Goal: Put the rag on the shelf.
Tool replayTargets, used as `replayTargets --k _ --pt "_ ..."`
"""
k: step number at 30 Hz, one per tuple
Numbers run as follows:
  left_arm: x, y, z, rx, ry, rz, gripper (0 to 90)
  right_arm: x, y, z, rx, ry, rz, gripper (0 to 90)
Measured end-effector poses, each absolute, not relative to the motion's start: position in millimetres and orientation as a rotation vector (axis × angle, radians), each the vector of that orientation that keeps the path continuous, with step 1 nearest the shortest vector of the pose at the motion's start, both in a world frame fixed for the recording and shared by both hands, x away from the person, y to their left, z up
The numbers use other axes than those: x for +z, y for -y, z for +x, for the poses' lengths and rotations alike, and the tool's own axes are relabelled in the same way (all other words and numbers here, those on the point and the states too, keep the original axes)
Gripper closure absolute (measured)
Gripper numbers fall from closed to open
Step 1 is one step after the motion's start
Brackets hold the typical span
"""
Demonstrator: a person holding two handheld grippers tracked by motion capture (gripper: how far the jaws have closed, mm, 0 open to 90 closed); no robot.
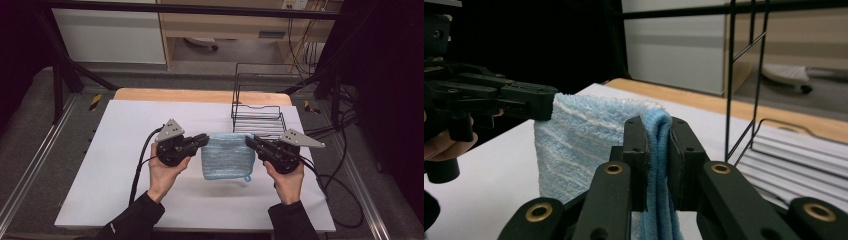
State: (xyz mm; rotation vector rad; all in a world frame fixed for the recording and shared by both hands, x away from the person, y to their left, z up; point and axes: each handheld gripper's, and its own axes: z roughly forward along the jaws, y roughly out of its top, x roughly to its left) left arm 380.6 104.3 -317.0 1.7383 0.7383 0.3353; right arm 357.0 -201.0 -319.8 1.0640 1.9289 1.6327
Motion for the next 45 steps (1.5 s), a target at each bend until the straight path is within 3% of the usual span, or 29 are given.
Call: replayTargets --k 17,45 --pt "-267.3 -84.7 387.5 0.442 -0.655 1.609 83.7 -272.1 211.5 350.8 1.626 -1.724 0.958 80.7" --pt "-209.9 -56.8 417.4 0.48 -0.6 1.454 83.9 -210.2 224.0 368.2 1.605 -1.517 0.903 80.9"
